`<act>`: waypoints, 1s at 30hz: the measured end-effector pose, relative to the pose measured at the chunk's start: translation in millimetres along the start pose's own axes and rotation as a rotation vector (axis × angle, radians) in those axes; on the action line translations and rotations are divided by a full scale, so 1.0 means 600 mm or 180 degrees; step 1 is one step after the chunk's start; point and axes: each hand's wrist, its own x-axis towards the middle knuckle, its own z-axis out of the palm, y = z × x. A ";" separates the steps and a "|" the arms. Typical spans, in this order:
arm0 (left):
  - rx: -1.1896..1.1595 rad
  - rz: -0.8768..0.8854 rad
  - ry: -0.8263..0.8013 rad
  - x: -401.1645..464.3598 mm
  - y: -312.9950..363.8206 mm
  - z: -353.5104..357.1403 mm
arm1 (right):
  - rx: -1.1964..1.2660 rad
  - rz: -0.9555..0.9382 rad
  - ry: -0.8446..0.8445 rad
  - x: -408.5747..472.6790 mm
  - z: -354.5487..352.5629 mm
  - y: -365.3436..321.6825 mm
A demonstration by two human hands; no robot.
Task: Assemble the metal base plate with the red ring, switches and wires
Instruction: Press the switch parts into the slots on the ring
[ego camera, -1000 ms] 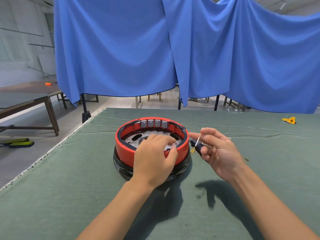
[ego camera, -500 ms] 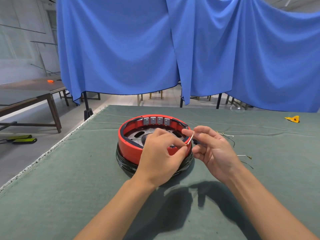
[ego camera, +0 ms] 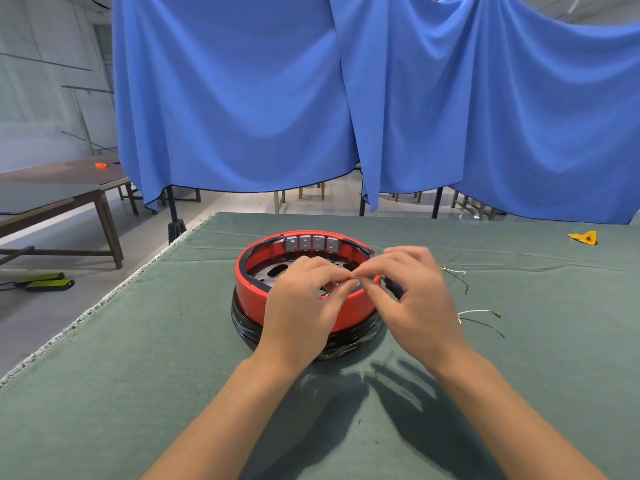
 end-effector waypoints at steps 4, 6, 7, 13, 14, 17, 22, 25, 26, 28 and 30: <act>0.0217 0.0182 -0.0040 0.001 -0.004 -0.005 | 0.0115 0.0043 -0.0214 -0.002 0.002 0.006; 0.0168 0.0122 -0.0108 0.001 -0.006 -0.008 | 0.0183 0.0095 -0.0298 -0.001 0.001 0.008; 0.0104 0.0037 -0.0125 0.000 -0.007 -0.010 | 0.0199 0.0136 -0.0337 -0.002 0.001 0.008; 0.0154 -0.0458 0.0000 -0.002 -0.026 -0.010 | 0.0525 0.0736 -0.0426 -0.008 0.006 0.013; 0.0314 -0.0511 0.0041 -0.001 -0.029 -0.010 | 0.0579 0.0783 -0.0425 -0.009 0.006 0.014; 0.0927 -0.0713 0.0070 0.002 -0.049 -0.017 | 0.0777 0.0935 -0.0461 -0.009 0.005 0.014; 0.1348 -0.1092 -0.0437 0.001 -0.084 -0.031 | 0.0915 0.1100 -0.0541 -0.011 0.006 0.014; 0.1384 -0.1067 -0.0546 0.002 -0.076 -0.030 | 0.0900 0.1162 -0.0492 -0.010 0.008 0.017; 0.1377 -0.1049 -0.0545 0.002 -0.071 -0.028 | 0.0893 0.1177 -0.0484 -0.009 0.009 0.018; 0.1451 -0.0946 -0.0507 0.002 -0.055 -0.027 | 0.0877 0.1172 -0.0478 -0.009 0.010 0.019; 0.1594 -0.0954 -0.0591 0.001 -0.033 -0.022 | 0.0857 0.1144 -0.0453 -0.009 0.010 0.018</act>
